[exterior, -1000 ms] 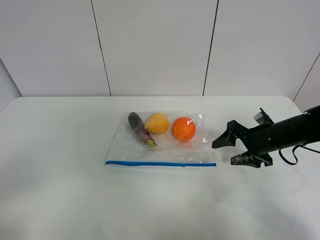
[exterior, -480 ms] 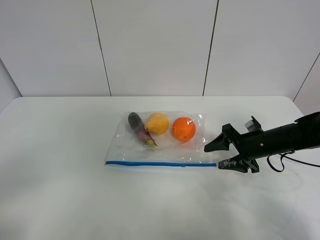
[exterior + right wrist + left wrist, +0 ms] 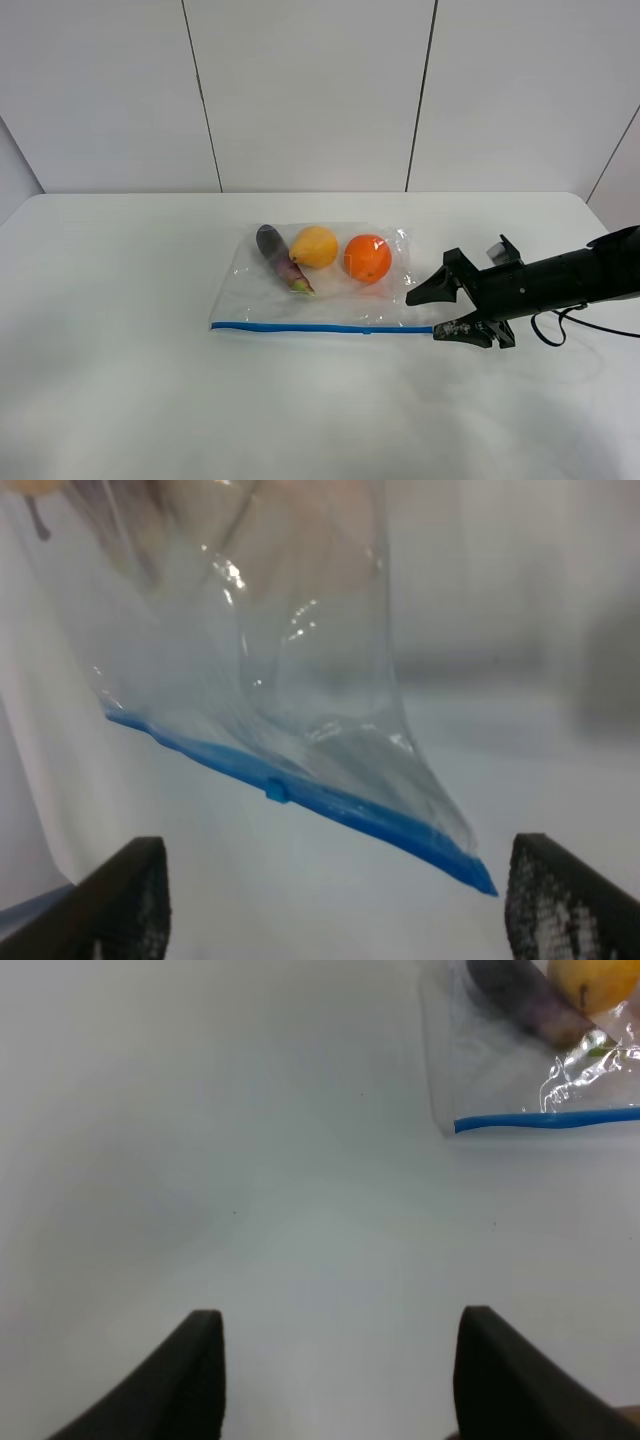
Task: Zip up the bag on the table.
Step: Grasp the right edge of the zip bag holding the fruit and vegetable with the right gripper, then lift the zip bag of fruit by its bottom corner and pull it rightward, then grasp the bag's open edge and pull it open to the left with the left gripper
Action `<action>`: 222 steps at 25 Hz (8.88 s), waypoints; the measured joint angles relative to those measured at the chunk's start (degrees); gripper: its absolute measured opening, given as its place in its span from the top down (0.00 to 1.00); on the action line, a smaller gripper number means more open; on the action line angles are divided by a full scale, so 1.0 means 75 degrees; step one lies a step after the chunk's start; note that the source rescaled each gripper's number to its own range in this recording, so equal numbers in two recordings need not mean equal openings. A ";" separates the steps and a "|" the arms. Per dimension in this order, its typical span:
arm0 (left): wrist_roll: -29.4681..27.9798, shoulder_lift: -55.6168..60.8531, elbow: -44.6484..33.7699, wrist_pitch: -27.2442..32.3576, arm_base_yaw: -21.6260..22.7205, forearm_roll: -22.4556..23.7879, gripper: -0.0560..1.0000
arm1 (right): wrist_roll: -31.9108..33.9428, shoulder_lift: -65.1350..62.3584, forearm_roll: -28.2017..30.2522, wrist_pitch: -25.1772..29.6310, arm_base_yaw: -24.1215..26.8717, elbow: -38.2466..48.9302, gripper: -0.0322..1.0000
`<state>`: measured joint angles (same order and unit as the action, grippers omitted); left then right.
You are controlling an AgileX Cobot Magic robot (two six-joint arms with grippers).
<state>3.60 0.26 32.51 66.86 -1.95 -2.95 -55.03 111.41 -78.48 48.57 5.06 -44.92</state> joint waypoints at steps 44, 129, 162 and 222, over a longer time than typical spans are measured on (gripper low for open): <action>0.0000 0.0000 0.0000 0.0000 -0.0009 0.0000 0.00 | -0.1380 0.1013 -0.1885 -0.0469 -0.1135 -0.0010 0.25; 0.5008 -0.7033 0.1167 -0.3652 -0.0009 -0.3995 0.00 | -0.2797 -0.0594 -0.1633 0.2539 -0.0965 0.0000 0.97; 0.3506 -0.7556 0.1170 -0.3896 0.0255 -0.3054 0.00 | -0.2822 -0.0594 -0.1633 0.2385 -0.0965 0.0000 0.97; 0.3846 -1.0212 0.2522 -0.5043 -0.4537 -0.2776 0.00 | -0.2823 -0.0594 -0.1633 0.2297 -0.0965 0.0000 0.97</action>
<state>32.45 -76.32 51.42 29.04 -35.98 -23.78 -76.20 106.95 -90.73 65.80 -2.18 -44.91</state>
